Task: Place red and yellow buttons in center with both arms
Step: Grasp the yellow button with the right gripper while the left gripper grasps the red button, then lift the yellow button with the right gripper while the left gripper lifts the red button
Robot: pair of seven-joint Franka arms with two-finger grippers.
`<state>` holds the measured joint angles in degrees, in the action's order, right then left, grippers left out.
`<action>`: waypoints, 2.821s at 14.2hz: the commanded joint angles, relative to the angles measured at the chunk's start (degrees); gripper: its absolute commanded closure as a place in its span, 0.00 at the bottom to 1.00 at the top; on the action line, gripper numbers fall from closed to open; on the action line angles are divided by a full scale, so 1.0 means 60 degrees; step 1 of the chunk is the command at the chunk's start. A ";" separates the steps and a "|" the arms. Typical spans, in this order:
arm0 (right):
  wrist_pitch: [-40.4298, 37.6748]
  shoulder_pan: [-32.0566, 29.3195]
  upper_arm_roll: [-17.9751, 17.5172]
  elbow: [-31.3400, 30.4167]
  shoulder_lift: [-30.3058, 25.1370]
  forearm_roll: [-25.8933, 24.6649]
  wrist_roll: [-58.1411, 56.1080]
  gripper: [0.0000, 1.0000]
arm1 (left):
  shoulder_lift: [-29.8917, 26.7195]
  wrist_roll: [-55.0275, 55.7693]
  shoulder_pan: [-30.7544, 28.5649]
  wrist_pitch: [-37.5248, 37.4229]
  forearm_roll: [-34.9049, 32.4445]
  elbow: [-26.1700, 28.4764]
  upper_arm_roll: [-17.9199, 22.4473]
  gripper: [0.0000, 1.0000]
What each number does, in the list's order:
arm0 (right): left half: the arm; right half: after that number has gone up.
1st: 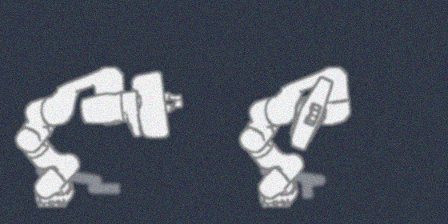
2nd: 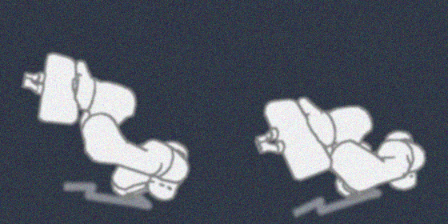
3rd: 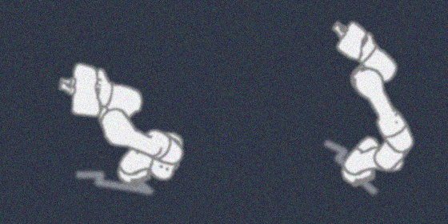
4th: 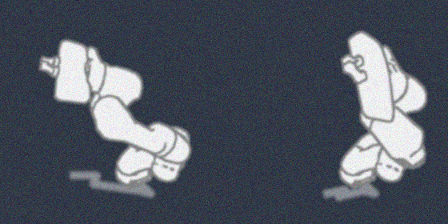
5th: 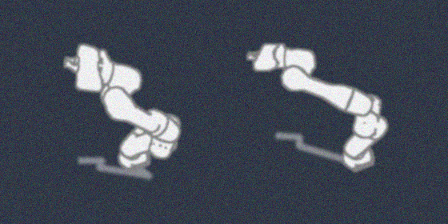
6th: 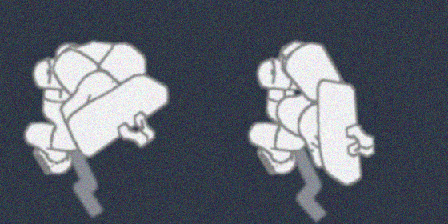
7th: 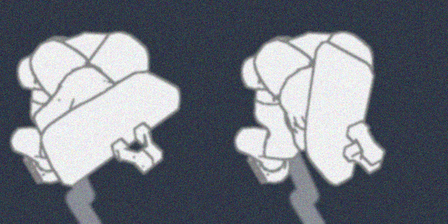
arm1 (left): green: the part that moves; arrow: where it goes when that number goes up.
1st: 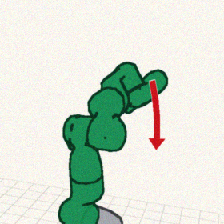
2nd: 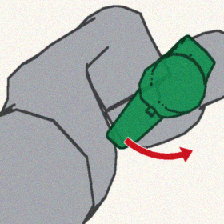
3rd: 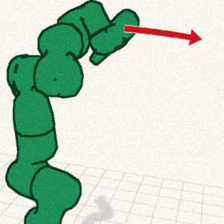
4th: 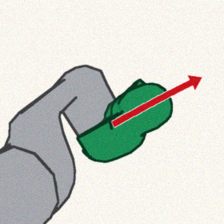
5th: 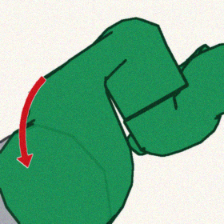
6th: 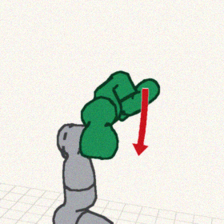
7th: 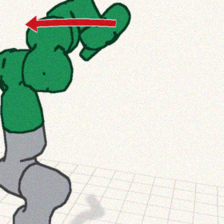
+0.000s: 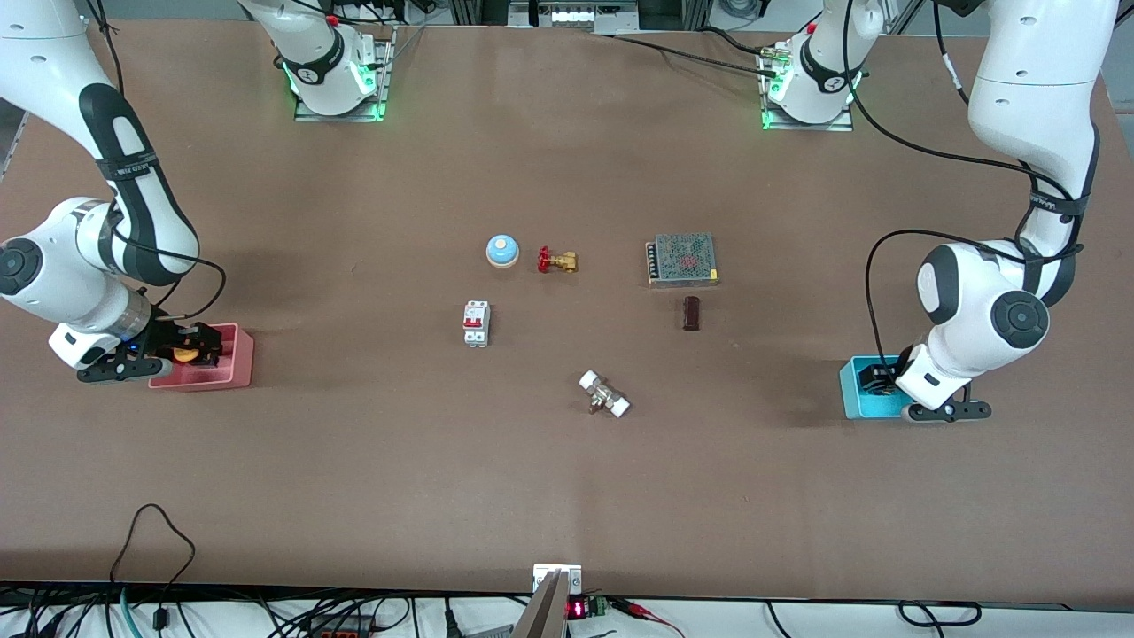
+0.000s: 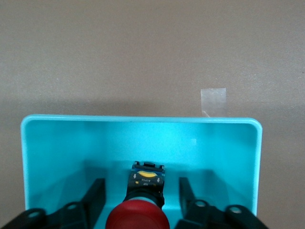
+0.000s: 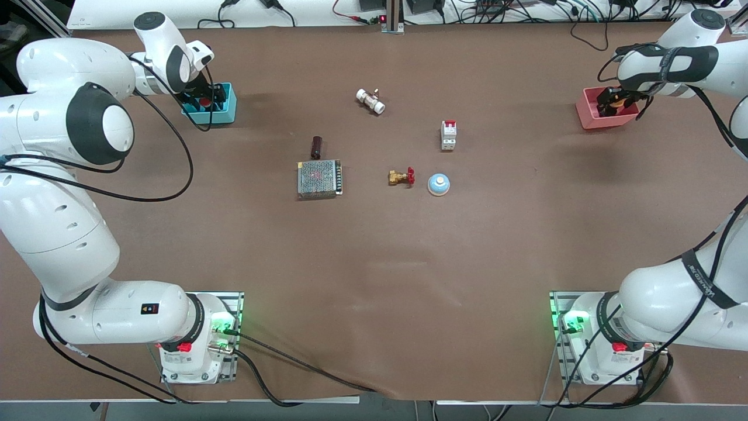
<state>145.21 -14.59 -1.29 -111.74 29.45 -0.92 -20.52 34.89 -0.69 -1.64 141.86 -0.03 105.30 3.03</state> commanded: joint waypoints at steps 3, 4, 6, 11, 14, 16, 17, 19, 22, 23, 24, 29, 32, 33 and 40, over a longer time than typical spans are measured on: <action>0.0071 -0.0102 -0.0093 0.0064 0.0043 -0.0081 -0.0038 0.57 | -0.0160 -0.0075 -0.0034 0.0116 -0.0156 0.0117 -0.0037 0.67; 0.0056 -0.0102 -0.0093 0.0064 0.0043 -0.0081 -0.0038 0.64 | -0.0160 -0.0104 -0.0034 0.0102 -0.0156 0.0102 -0.0037 0.69; 0.0056 -0.0087 -0.0093 0.0064 0.0043 -0.0081 -0.0023 0.79 | -0.0277 -0.0075 -0.0034 -0.0001 -0.0156 0.0044 -0.0037 0.68; -0.0337 -0.0087 -0.0093 0.0064 -0.0306 -0.0096 -0.0082 0.84 | -0.1038 -0.0265 -0.0034 -0.1853 -0.0156 -0.0627 -0.0022 0.68; -0.3116 -0.0029 -0.0151 0.0605 -0.1447 -0.0052 -0.0009 0.85 | -0.1711 -0.0251 0.0069 -0.3645 -0.0156 -0.1127 -0.0124 0.68; -0.4144 0.0044 -0.0210 0.0664 -0.2093 -0.0008 0.0064 0.85 | -0.1801 -0.0163 0.0142 -0.4479 -0.0156 -0.1623 -0.0183 0.68; -0.4525 0.0059 -0.0515 0.0679 -0.2371 0.0050 0.0195 0.85 | -0.1801 -0.0134 0.0244 -0.4933 -0.0156 -0.2018 -0.0270 0.68; -0.5010 0.0059 -0.1086 0.0650 -0.2738 0.0065 0.1216 0.85 | -0.1772 0.0085 0.0726 -0.5492 -0.0156 -0.2518 -0.0286 0.68; -0.4825 0.0204 -0.2170 0.0140 -0.2974 -0.0081 0.2274 0.85 | -0.1640 0.1018 0.1779 -0.5494 -0.0127 -0.2608 -0.0300 0.68; -0.4387 0.0394 -0.2231 -0.0153 -0.2974 -0.0081 0.2784 0.85 | -0.1509 0.1415 0.2087 -0.5422 -0.0054 -0.2637 -0.0286 0.68; -0.3962 0.0628 -0.2232 -0.0475 -0.2974 -0.0139 0.3108 0.85 | -0.1305 0.1709 0.2410 -0.5406 0.0005 -0.2652 -0.0286 0.68; -0.1838 0.1522 -0.2246 -0.1750 -0.2712 -0.0169 0.4018 0.85 | 0.0042 0.4052 0.3699 -0.4807 0.0485 -0.3690 -0.0300 0.68; -0.0768 0.2035 -0.2232 -0.2015 -0.2229 -0.0242 0.4604 0.85 | 0.0673 0.4961 0.4404 -0.3872 0.0606 -0.3839 -0.0271 0.68; -0.0532 0.2196 -0.2232 -0.2016 -0.2039 -0.0257 0.4838 0.85 | 0.0834 0.5196 0.4579 -0.3448 0.0562 -0.3838 -0.0271 0.68; 0.0450 0.2579 -0.2232 -0.1987 -0.1261 -0.2059 0.6729 0.85 | 0.1641 0.5505 0.5254 -0.2242 0.0562 -0.3663 -0.0271 0.67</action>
<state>146.08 0.70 -14.90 -123.72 21.23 -11.48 17.90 43.57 31.52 29.34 127.69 2.86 84.57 0.55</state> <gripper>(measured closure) 0.595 0.652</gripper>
